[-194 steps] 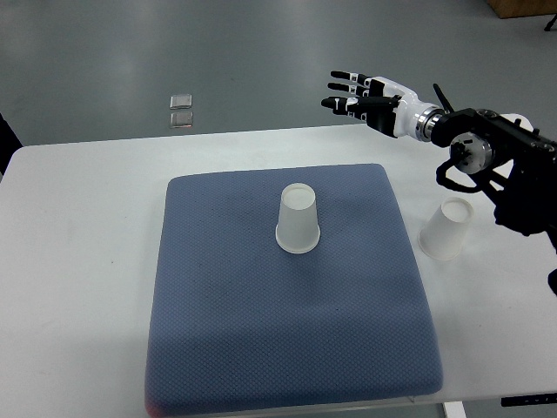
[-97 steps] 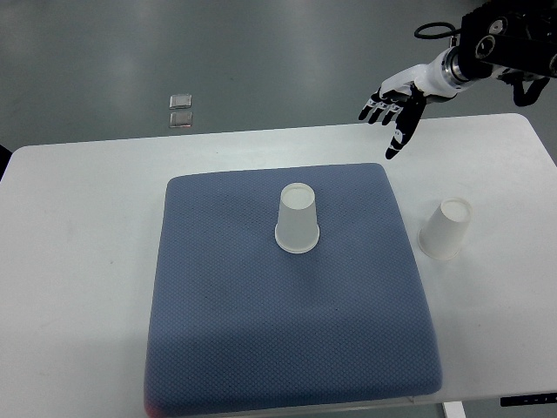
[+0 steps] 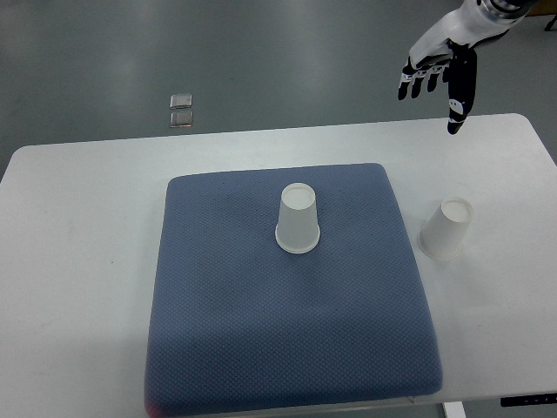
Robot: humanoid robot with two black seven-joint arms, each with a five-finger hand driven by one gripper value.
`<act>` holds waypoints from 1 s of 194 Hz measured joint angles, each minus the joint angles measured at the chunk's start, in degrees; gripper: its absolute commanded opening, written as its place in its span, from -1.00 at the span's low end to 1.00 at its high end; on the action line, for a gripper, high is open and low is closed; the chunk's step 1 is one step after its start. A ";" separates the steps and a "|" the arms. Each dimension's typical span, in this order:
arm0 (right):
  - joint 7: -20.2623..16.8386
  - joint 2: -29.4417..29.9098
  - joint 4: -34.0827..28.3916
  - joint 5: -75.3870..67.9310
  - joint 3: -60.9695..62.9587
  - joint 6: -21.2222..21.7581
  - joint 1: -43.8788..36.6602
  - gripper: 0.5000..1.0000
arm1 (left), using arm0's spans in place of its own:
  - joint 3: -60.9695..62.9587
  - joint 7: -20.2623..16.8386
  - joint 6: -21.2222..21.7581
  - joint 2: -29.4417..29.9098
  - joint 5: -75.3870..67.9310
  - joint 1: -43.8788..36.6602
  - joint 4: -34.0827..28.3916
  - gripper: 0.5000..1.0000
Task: Stack paper cups
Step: 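Raise the right hand and swing it over the second white paper cup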
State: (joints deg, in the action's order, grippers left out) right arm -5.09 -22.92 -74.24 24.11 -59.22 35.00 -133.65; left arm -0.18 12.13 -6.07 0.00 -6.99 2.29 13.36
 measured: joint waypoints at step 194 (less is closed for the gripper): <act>-1.16 -0.93 -0.63 6.42 -3.19 -4.30 11.48 0.66 | -0.31 0.08 0.00 0.00 0.14 0.05 -0.45 1.00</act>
State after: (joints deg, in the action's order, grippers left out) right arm -6.24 -23.85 -74.88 30.53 -62.41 30.71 -122.17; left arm -0.49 12.21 -6.07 0.00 -6.85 2.34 12.91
